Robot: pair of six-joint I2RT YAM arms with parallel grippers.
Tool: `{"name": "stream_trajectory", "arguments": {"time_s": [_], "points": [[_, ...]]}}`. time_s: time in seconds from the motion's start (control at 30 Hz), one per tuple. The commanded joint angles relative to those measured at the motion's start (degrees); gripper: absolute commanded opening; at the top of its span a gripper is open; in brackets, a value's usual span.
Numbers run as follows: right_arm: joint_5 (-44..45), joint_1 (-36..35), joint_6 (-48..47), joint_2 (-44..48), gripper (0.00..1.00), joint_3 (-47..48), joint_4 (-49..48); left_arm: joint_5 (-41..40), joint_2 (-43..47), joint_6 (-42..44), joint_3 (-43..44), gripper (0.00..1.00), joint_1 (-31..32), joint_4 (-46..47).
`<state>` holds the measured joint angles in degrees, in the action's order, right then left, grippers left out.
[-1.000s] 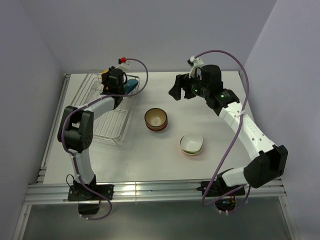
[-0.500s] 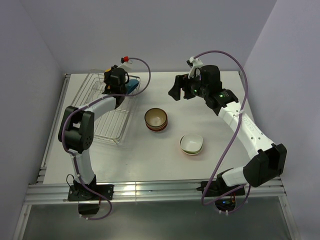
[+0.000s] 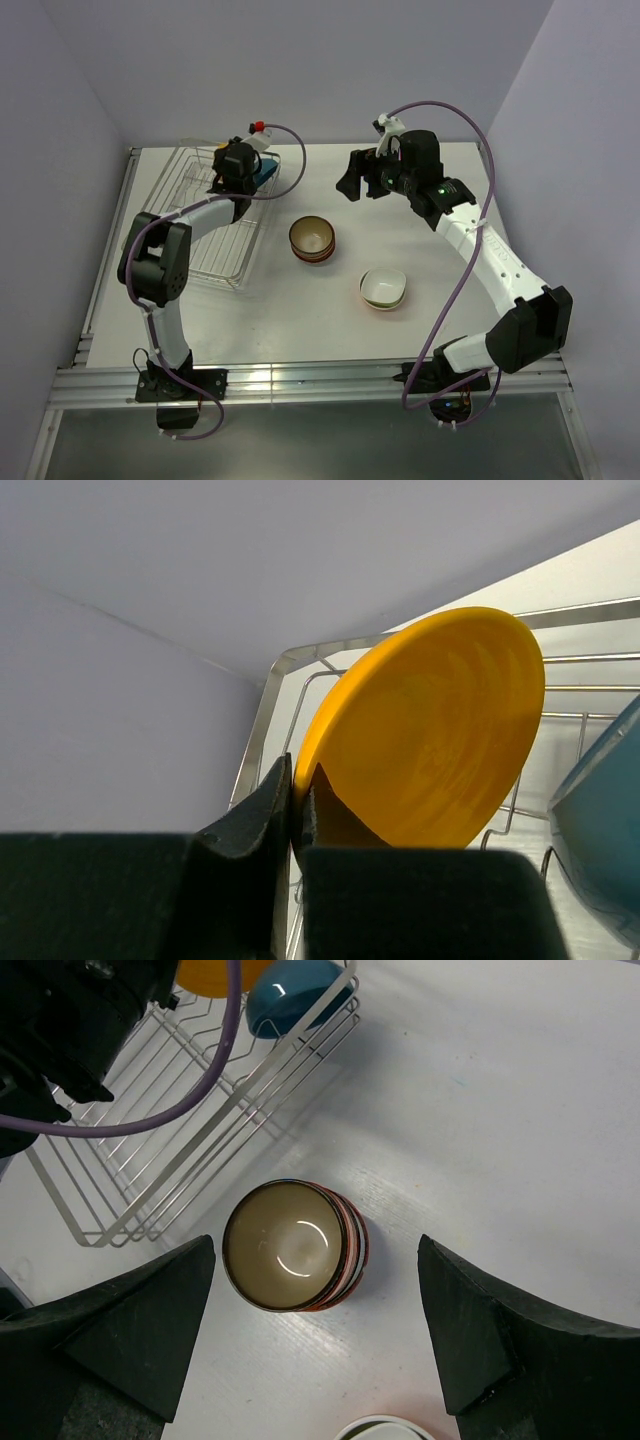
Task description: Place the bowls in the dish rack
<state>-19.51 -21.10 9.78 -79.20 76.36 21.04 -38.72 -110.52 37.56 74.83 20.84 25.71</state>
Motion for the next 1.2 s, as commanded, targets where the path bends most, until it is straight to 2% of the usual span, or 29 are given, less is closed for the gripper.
{"name": "stream_trajectory", "arguments": {"time_s": [0.0, 0.07, 0.37, 0.7, 0.87, 1.13, 1.17], "points": [[-0.36, 0.45, 0.41, -0.08, 0.89, 0.28, -2.05, -0.13, -0.13, 0.85, 0.58, 0.09, 0.17, 3.20], [-0.44, 0.45, 0.41, -0.17, 0.89, 0.28, -2.05, 0.05, -0.57, -0.37, 1.20, 0.12, 0.25, 1.80], [-0.71, 0.45, 0.59, -0.87, 0.89, 0.99, -1.88, 0.57, -1.28, -3.63, 3.75, 0.53, 0.43, -3.73], [-1.23, 0.45, 0.59, -0.96, 0.89, 1.07, -1.70, 2.94, 1.97, -7.15, 5.59, 0.59, 1.04, -10.75], [-1.50, 0.36, 0.24, -0.87, 0.90, 1.86, -0.91, 4.53, 4.78, -9.26, 6.82, 0.75, 1.39, -15.87], [-3.87, 0.97, -5.19, -0.61, 0.96, 5.38, 6.36, 6.64, 13.04, -12.94, 7.70, 0.84, 3.24, -24.38], [-5.52, 1.32, -6.25, -0.17, 0.96, 5.99, 7.60, 8.29, 14.18, -13.82, 7.96, 0.87, 3.59, -27.53]]}}
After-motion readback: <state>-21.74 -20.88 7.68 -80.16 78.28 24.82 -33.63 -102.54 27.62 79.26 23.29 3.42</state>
